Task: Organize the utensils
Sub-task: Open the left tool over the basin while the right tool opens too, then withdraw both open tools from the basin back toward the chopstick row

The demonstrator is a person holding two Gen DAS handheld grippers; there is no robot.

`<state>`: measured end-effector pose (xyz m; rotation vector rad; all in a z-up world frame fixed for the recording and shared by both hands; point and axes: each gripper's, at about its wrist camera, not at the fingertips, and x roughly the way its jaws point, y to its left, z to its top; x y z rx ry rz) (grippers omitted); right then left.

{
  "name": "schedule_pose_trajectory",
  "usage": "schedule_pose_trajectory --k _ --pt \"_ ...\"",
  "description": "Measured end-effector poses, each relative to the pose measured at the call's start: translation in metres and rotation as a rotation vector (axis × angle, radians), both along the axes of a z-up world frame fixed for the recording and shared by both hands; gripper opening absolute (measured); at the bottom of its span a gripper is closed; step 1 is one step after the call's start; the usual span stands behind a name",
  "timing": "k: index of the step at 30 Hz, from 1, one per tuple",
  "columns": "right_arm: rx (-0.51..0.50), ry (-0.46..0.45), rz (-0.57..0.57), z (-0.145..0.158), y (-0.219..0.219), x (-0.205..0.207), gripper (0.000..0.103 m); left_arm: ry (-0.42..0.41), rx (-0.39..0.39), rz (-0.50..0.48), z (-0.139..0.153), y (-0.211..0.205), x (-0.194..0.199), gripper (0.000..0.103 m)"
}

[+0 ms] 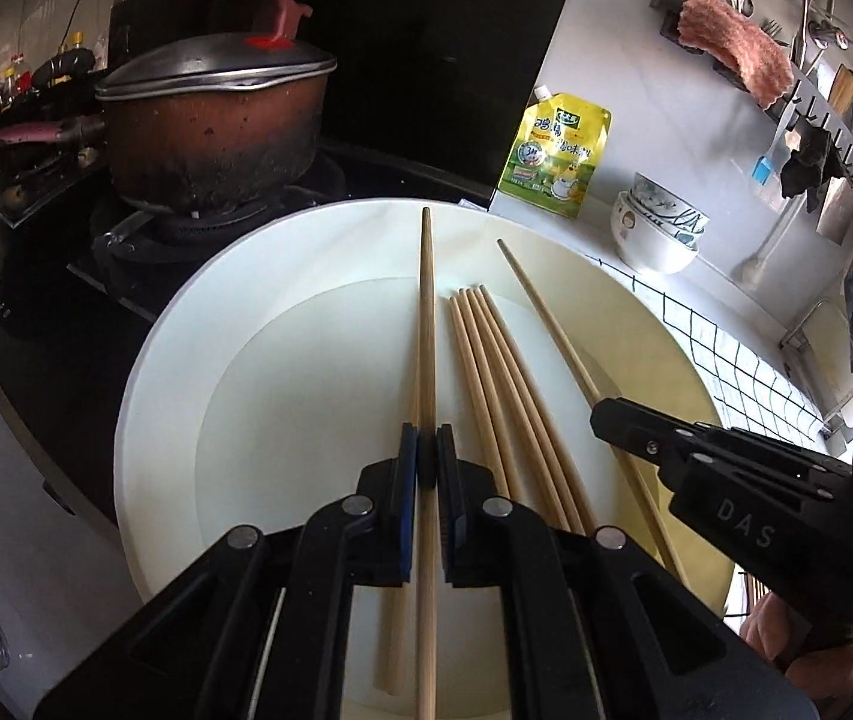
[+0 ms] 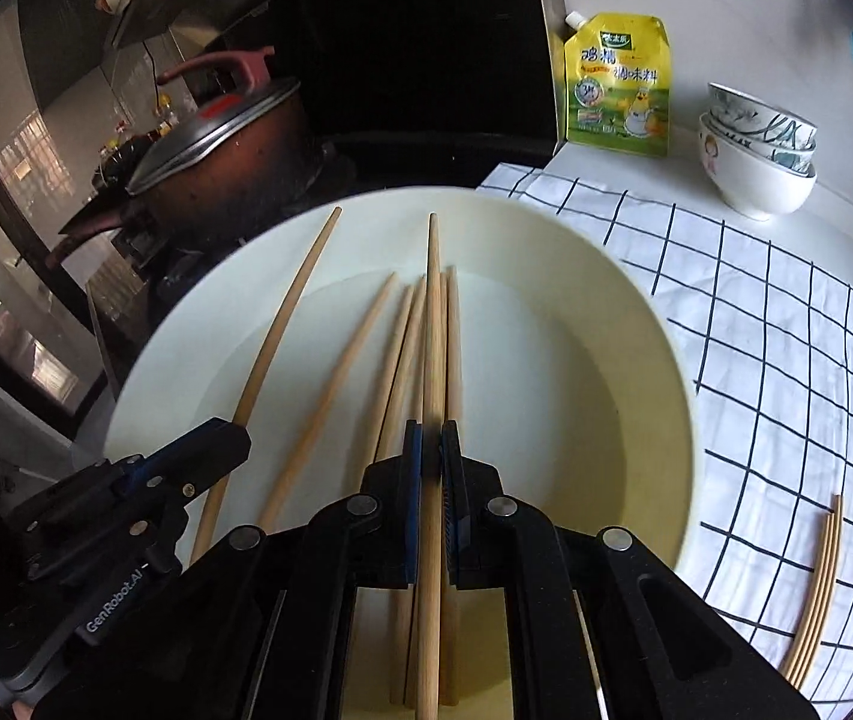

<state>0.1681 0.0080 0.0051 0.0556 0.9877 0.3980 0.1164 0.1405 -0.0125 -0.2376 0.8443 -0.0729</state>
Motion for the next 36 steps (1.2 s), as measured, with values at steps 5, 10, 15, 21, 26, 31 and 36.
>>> schedule_pose_trajectory --k 5,10,15,21,26,31,36 --pt "-0.013 0.006 -0.005 -0.003 0.000 0.000 0.010 0.019 -0.002 0.005 -0.003 0.000 -0.001 0.012" --pt "-0.020 -0.028 -0.022 0.005 -0.006 -0.007 0.027 -0.016 0.022 0.025 0.004 0.000 -0.010 0.057" --pt "-0.009 -0.037 -0.031 0.010 -0.011 -0.012 0.027 -0.027 0.023 0.034 0.010 0.000 -0.017 0.057" --pt "-0.002 -0.055 -0.035 0.018 -0.016 -0.022 0.027 -0.022 0.014 0.031 0.012 -0.002 -0.023 0.057" --pt "-0.002 -0.067 -0.041 0.023 -0.024 -0.032 0.027 -0.027 0.013 0.021 0.017 -0.009 -0.032 0.057" --pt "0.011 -0.082 -0.066 0.028 -0.039 -0.046 0.028 -0.037 0.012 -0.002 0.022 -0.022 -0.043 0.057" --pt "0.024 -0.099 -0.101 0.034 -0.062 -0.061 0.032 -0.049 0.015 -0.043 0.027 -0.042 -0.053 0.059"
